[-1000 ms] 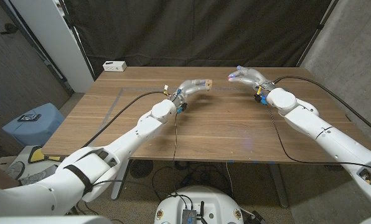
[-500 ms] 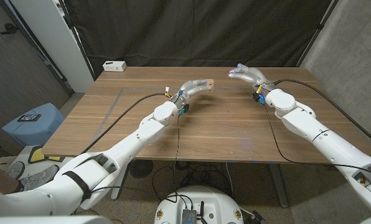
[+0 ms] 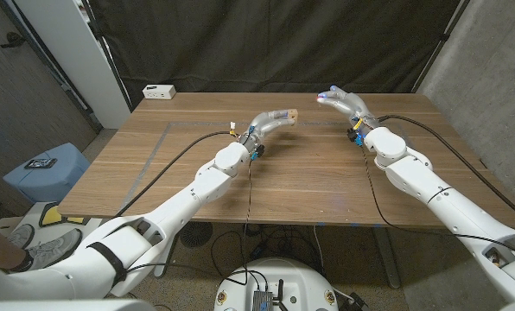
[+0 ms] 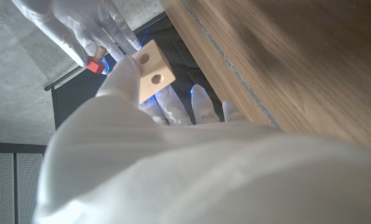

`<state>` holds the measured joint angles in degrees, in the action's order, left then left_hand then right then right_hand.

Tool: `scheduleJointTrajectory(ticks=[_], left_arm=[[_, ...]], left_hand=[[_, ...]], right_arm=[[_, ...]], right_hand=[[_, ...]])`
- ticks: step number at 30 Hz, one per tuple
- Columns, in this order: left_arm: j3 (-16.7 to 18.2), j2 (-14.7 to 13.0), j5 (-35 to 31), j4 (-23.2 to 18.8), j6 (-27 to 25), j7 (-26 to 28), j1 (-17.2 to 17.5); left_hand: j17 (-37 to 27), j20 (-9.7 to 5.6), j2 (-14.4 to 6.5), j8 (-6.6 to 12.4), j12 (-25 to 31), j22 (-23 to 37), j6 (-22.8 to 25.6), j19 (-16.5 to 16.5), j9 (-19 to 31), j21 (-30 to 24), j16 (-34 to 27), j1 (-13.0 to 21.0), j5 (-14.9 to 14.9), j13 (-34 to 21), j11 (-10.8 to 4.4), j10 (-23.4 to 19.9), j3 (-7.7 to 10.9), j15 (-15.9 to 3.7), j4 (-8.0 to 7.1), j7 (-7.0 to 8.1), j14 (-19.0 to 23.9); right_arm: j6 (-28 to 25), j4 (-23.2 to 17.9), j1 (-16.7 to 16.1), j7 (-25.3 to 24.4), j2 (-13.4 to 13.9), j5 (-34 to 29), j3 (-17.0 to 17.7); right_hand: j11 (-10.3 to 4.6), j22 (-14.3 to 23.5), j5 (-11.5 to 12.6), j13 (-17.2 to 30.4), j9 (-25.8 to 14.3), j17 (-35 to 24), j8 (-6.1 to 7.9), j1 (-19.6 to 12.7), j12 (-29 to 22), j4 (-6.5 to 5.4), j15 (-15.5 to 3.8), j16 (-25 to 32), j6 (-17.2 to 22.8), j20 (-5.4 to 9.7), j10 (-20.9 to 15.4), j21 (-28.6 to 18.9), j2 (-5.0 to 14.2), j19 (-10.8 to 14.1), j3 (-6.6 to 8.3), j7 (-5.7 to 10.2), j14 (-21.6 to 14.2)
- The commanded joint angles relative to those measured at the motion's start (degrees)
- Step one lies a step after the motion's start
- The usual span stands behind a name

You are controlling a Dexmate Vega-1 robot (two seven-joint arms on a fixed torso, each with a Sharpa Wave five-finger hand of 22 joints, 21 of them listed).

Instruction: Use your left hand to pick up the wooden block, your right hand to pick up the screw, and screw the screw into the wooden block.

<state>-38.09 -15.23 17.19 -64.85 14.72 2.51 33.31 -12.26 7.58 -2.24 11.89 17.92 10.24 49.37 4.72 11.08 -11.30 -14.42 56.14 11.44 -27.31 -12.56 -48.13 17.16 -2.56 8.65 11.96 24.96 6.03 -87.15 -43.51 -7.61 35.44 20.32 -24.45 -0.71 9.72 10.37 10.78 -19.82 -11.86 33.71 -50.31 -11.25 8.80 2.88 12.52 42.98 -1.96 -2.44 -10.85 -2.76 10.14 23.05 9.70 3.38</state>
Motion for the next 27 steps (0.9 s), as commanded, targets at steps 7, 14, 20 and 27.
scheduleJointTrajectory(ticks=[7, 14, 20, 27], left_arm=[[-0.03, 1.5, 1.13, 1.69, 1.18, -0.74, -0.1], [-0.08, 2.63, 1.64, 3.29, 2.12, -1.15, -0.56], [-0.3, 3.18, 1.83, 4.09, 2.28, -1.6, -0.83], [-0.55, 3.71, 1.9, 5.05, 2.52, -2.05, -1.22]], left_hand=[[-0.03, 0.42, -1.23, 0.33, 0.25, 0.25, 1.13, 0.09, 0.07, -0.44, -0.32, -0.64, 0.36, -1.56, -0.16, -0.38, 0.04, -4.98, -0.06, -0.4, 0.26], [-0.03, 0.38, -1.29, 0.3, 0.17, 0.25, 1.06, 0.11, 0.07, -0.45, -0.32, -0.64, 0.37, -1.61, -0.16, -0.4, 0.0, -4.97, -0.08, -0.52, 0.28], [-0.04, 0.44, -1.44, 0.24, 0.09, 0.25, 0.95, 0.13, 0.08, -0.45, -0.29, -0.62, 0.41, -1.65, -0.16, -0.41, -0.01, -4.89, -0.11, -0.44, 0.19], [-0.03, 0.46, -1.45, 0.24, 0.01, 0.25, 0.96, 0.12, 0.08, -0.45, -0.31, -0.58, 0.44, -1.69, -0.16, -0.41, -0.05, -4.89, -0.08, -0.55, 0.27]], right_arm=[[3.02, 0.32, -1.9, -4.18, -4.39, 2.31, 0.54], [3.96, 0.41, -2.48, -5.37, -5.5, 2.48, 0.53], [4.83, 0.64, -2.99, -6.41, -6.77, 3.11, 0.72], [6.25, 1.4, -2.93, -7.28, -8.35, 2.88, 0.32]], right_hand=[[0.24, 0.19, 0.15, 0.27, -0.27, -0.16, 0.49, -0.22, -0.25, 0.01, 0.13, 0.31, -0.05, -0.28, -0.85, -0.48, 0.57, 0.52, -0.3, -0.01, -0.47], [0.35, 0.19, 0.21, 0.27, -0.37, -0.15, 0.61, -0.44, -0.25, 0.09, -0.01, 0.38, -0.17, -0.2, -0.94, -0.55, 0.69, 0.76, -0.27, -0.01, -0.74], [0.33, 0.18, 0.27, 0.27, -0.48, -0.14, 0.83, -0.62, -0.29, 0.14, -0.16, 0.45, -0.1, -0.13, -1.16, -0.54, 0.82, 0.84, -0.27, -0.02, -0.98], [0.37, 0.18, 0.31, 0.28, -0.58, -0.14, 0.95, -0.73, -0.28, 0.16, -0.23, 0.44, -0.23, -0.11, -1.23, -0.52, 0.91, 0.86, -0.29, 0.15, -1.03]])
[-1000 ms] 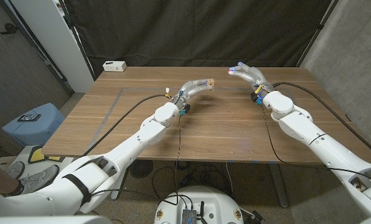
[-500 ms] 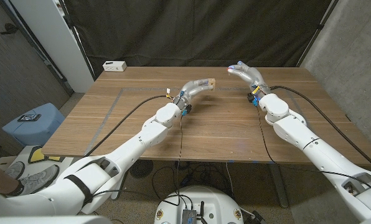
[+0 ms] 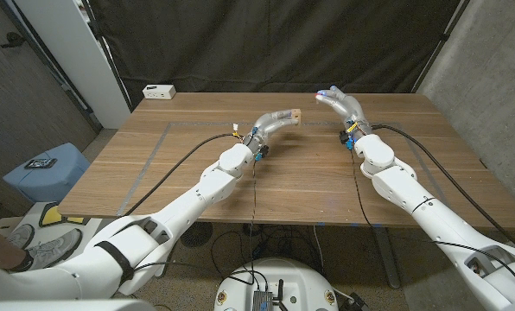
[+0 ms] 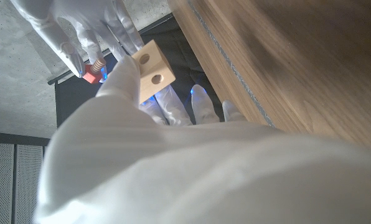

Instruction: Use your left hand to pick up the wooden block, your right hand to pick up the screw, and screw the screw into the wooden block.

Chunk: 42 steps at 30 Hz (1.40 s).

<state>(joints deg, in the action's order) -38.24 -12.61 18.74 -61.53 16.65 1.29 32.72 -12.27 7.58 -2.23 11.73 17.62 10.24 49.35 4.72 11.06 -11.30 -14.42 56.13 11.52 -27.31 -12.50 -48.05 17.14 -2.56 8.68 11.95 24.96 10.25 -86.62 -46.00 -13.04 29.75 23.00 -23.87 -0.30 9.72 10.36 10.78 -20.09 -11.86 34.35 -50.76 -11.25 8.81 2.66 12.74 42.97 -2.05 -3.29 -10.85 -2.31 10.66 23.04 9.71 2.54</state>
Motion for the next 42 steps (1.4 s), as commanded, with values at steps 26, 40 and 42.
scheduleJointTrajectory(ticks=[26, 40, 42], left_arm=[[-0.87, 2.36, 0.92, 4.07, 1.14, -2.43, -1.44], [-0.77, 2.42, 0.97, 4.43, 1.41, -2.46, -1.5], [-0.71, 2.4, 1.05, 4.38, 1.35, -2.44, -1.45]], left_hand=[[-0.01, 0.41, -1.65, 0.36, 0.03, 0.26, 0.93, 0.21, 0.11, -0.48, -0.28, -0.47, 0.48, -1.85, -0.21, -0.54, -0.16, -4.88, -0.1, -0.64, 0.29], [0.02, 0.41, -1.61, 0.37, -0.15, 0.26, 0.99, 0.26, 0.11, -0.49, -0.25, -0.37, 0.52, -1.95, -0.22, -0.61, -0.29, -4.77, -0.04, -0.44, 0.33], [0.01, 0.4, -1.66, 0.41, -0.17, 0.27, 1.07, 0.24, 0.11, -0.48, -0.26, -0.4, 0.52, -1.96, -0.22, -0.61, -0.3, -4.79, -0.07, -0.5, 0.33]], right_arm=[[6.06, 3.82, -0.85, -4.38, -7.14, -0.37, -1.18], [7.17, 4.66, -0.65, -3.76, -8.02, -0.34, -1.7], [7.26, 4.55, -0.7, -3.71, -8.0, -0.4, -1.74]], right_hand=[[-0.29, 0.18, 0.43, 0.29, -0.56, -0.13, 0.63, -0.91, -0.14, 0.35, -0.16, 0.14, -0.7, 0.07, -0.32, -0.42, 0.69, 0.34, -0.31, 0.79, -0.24], [-0.62, 0.18, 0.52, 0.29, -0.32, -0.1, 0.5, -1.64, -0.02, 0.55, -0.23, 0.06, -1.2, 0.22, -0.11, -0.37, 0.97, 0.29, -0.16, 1.02, -0.21], [-0.63, 0.18, 0.53, 0.29, -0.27, -0.1, 0.44, -1.69, 0.0, 0.56, -0.23, 0.04, -1.34, 0.2, -0.07, -0.37, 0.98, 0.28, -0.16, 1.06, -0.17]])
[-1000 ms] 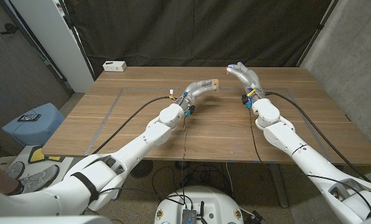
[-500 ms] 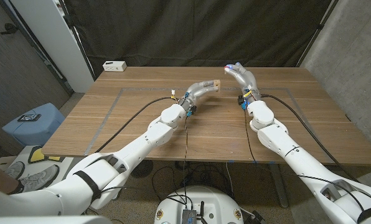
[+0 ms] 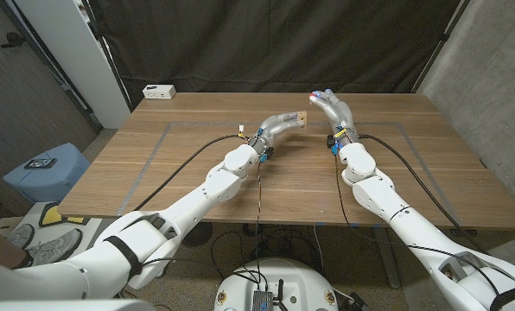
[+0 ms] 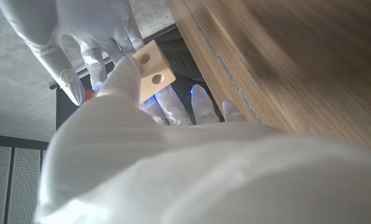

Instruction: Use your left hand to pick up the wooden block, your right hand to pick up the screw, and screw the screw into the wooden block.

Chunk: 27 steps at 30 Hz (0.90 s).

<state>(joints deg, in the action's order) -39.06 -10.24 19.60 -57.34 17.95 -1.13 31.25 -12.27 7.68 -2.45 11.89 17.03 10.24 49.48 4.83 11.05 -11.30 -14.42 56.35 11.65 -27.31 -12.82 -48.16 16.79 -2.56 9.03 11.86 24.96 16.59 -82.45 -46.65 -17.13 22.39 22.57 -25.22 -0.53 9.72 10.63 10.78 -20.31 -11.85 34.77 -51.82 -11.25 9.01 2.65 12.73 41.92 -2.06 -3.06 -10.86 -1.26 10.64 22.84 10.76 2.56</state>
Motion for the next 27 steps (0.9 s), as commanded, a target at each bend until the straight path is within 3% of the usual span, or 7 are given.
scheduleJointTrajectory(ticks=[1, 27], left_arm=[[0.11, 0.03, 0.16, 0.2, 0.03, 0.06, 0.04], [0.06, 0.04, 0.18, 0.18, -0.34, 0.24, 0.18]], left_hand=[[-0.01, 0.31, -1.54, 0.22, 0.39, 0.27, 0.89, 0.15, 0.12, -0.49, -0.24, -0.63, 0.41, -1.97, 0.11, -0.48, 0.08, -4.75, -0.47, -0.42, 0.28], [0.04, 0.4, -1.51, 0.23, 0.12, 0.27, 0.95, 0.19, 0.12, -0.49, -0.2, -0.54, 0.46, -2.12, 0.1, -0.52, -0.1, -4.74, -0.4, -0.55, 0.34]], right_arm=[[0.87, 0.24, -0.1, 0.42, -0.58, 0.03, -0.39], [0.4, -0.66, -0.77, 1.09, -0.17, -0.3, -0.9]], right_hand=[[-0.38, 0.18, 0.26, 0.29, -0.03, -0.11, 0.02, -0.65, -0.01, 0.36, -0.27, 0.05, -0.26, 0.18, -0.33, -0.37, -0.08, 0.3, 0.04, 0.01, -0.19], [-0.28, 0.17, 0.25, 0.31, 0.55, -0.13, -0.06, -1.0, 0.06, 0.27, -0.16, -0.09, -0.41, 0.24, -0.15, -0.28, 0.03, 0.12, -0.1, 0.06, 0.04]])
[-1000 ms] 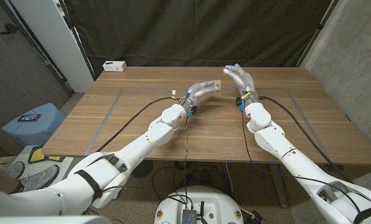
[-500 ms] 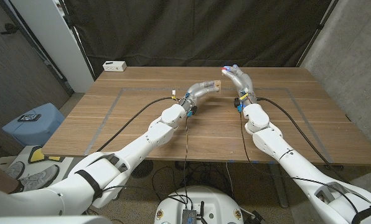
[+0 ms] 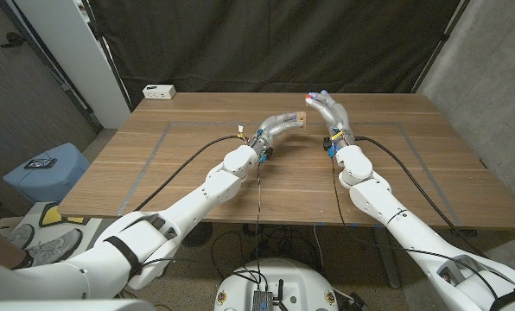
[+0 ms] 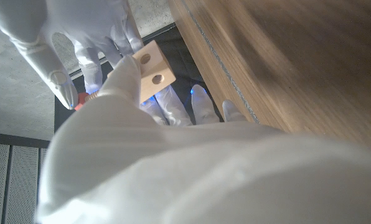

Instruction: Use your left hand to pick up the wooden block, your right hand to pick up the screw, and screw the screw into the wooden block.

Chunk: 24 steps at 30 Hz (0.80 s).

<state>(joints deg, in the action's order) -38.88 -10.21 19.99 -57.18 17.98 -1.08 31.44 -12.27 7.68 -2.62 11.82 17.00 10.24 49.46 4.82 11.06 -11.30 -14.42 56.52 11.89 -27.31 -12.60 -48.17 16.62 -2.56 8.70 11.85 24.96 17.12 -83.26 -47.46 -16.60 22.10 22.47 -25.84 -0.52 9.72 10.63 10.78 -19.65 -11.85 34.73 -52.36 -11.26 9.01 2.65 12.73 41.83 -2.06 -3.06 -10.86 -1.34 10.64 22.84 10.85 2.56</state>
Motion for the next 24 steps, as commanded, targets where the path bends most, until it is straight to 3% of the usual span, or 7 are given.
scheduleJointTrajectory(ticks=[1, 24], left_arm=[[-0.13, 0.0, -0.19, -0.06, -0.47, 0.18, 0.01], [-0.65, -0.14, -0.92, -0.55, -1.06, 0.24, -0.33]], left_hand=[[0.03, 0.41, -1.36, 0.28, 0.14, 0.27, 0.92, 0.2, 0.1, -0.5, -0.19, -0.66, 0.23, -2.13, -0.12, -0.52, 0.09, -4.73, -0.05, -0.55, 0.33], [0.02, 0.38, -1.34, 0.22, -0.03, 0.27, 0.81, 0.19, 0.1, -0.48, -0.15, -0.75, 0.25, -2.25, -0.11, -0.6, -0.09, -4.75, -0.09, -0.52, 0.32]], right_arm=[[-0.12, 0.18, 0.03, 0.61, 0.15, -0.16, -0.28], [-1.29, -0.72, -0.4, 0.53, 1.0, -0.87, -0.55]], right_hand=[[-0.31, 0.18, 0.26, 0.31, -0.1, -0.13, 0.01, -0.47, 0.06, 0.26, -0.14, -0.09, -0.28, 0.21, -0.15, -0.26, 0.13, 0.07, -0.1, -0.02, 0.04], [-0.27, 0.18, 0.3, 0.32, 0.22, -0.16, 0.08, -0.62, 0.11, 0.14, -0.13, -0.14, -0.25, 0.21, 0.01, -0.2, 0.37, -0.14, -0.19, 0.01, 0.12]])
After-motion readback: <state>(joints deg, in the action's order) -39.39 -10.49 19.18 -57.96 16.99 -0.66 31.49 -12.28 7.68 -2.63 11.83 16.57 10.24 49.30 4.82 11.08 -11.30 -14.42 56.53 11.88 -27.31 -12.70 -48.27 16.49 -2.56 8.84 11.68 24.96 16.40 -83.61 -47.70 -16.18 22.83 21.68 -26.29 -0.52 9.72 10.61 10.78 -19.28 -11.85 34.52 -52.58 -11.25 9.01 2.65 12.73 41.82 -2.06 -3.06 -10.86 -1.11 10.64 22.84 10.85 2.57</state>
